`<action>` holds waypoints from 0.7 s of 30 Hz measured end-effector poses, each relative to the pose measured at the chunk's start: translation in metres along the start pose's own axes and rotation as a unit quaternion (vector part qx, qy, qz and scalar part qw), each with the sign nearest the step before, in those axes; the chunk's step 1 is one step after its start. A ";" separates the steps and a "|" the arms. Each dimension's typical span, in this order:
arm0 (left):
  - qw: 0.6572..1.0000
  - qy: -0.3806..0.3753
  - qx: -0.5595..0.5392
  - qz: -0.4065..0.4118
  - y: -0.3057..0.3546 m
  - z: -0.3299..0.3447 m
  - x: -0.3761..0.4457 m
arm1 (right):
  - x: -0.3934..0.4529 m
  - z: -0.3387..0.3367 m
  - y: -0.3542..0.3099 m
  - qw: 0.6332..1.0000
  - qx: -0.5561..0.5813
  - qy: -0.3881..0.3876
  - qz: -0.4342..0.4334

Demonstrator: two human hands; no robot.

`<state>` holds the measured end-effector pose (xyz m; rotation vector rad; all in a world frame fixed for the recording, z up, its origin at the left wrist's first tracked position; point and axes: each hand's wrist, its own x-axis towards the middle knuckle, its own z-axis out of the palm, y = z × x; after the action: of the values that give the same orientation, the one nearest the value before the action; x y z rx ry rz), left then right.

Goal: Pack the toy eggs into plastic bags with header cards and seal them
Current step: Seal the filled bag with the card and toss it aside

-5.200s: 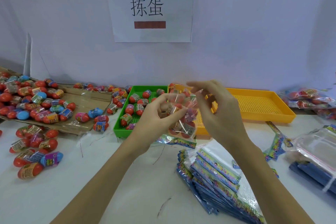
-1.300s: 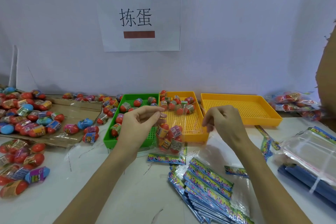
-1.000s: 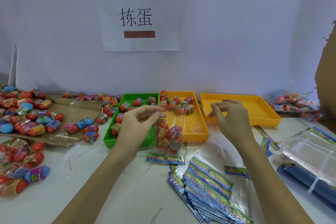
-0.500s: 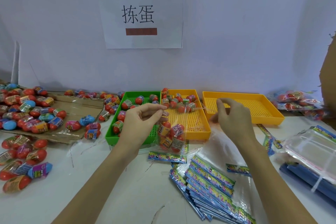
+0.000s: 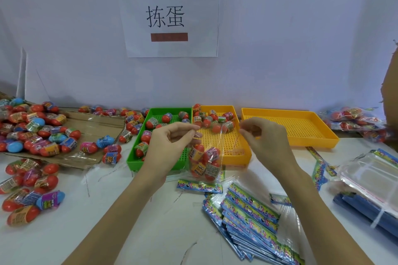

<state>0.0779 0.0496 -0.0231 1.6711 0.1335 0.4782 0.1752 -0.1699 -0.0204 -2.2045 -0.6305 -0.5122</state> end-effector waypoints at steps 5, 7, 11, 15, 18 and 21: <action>1.000 0.009 -0.003 0.000 0.000 0.000 0.000 | -0.005 0.012 -0.011 0.995 0.013 -0.100 0.013; 1.000 0.017 -0.002 -0.001 0.000 0.000 0.000 | -0.005 0.013 -0.013 0.989 0.040 -0.130 0.049; 1.000 0.021 -0.004 -0.002 -0.001 0.000 0.000 | -0.005 0.013 -0.008 0.986 0.045 -0.148 0.058; 1.000 0.019 -0.004 -0.003 -0.001 0.000 0.001 | -0.005 0.012 -0.006 0.982 0.069 -0.172 0.023; 1.000 0.021 -0.004 0.000 -0.002 -0.001 0.000 | -0.005 0.013 -0.009 0.979 0.094 -0.177 0.045; 1.000 0.024 -0.005 0.002 -0.002 -0.001 0.000 | -0.004 0.012 -0.014 0.973 0.152 -0.153 0.082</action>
<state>0.0782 0.0511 -0.0249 1.6518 0.1623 0.5217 0.1657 -0.1538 -0.0225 -2.0307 -0.6313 0.0140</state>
